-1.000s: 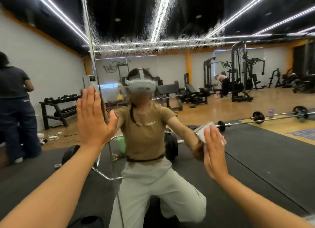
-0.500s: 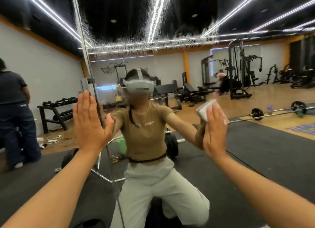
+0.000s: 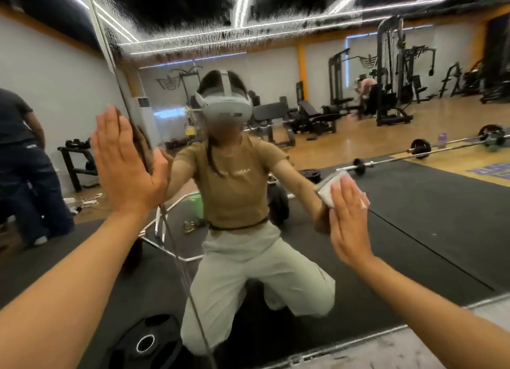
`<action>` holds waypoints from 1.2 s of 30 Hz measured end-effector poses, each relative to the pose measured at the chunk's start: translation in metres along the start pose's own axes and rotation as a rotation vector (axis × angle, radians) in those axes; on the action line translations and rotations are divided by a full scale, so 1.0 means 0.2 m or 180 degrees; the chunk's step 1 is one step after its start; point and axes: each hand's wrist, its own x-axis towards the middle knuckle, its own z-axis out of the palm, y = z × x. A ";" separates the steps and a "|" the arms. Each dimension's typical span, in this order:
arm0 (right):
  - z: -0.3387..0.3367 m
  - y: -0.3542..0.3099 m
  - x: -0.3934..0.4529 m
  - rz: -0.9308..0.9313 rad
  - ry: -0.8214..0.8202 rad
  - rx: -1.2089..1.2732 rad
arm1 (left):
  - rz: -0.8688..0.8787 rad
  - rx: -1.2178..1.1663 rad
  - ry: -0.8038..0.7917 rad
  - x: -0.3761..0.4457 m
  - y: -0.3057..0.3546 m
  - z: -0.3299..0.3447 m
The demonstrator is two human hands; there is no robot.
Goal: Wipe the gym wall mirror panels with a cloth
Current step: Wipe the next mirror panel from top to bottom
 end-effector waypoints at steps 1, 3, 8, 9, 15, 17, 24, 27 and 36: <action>-0.04 -0.03 0.15 -0.0117 0.0135 -0.0036 | 0.0018 0.0011 0.0025 0.00 0.00 0.00; -0.09 -0.08 0.40 -0.0249 0.0322 -0.0118 | 0.0041 0.0041 0.0080 0.00 0.00 0.00; -0.05 -0.08 0.37 -0.0400 0.0435 -0.0094 | 0.0026 0.0064 0.0142 0.00 0.01 0.00; 0.00 -0.05 0.24 -0.0416 0.0375 -0.0080 | 0.0028 0.0065 0.0158 0.00 0.01 -0.01; 0.24 0.14 -0.78 0.0062 -0.0606 -0.0140 | 0.0013 0.0091 0.0198 -0.01 0.00 0.00; 0.25 0.17 -0.94 0.0130 -0.0875 -0.0218 | 0.0010 0.0112 0.0182 -0.01 0.01 0.00; 0.18 0.04 -0.58 -0.0201 -0.0757 0.0052 | -0.0018 0.0072 0.0123 -0.01 0.01 -0.02; 0.13 -0.10 -0.14 -0.0771 -0.0426 -0.0086 | -0.0019 0.0043 0.0124 0.00 0.01 -0.02; 0.30 -0.27 -0.09 -0.1044 -0.0063 -0.0090 | -0.0044 0.0071 0.0117 0.00 0.00 -0.01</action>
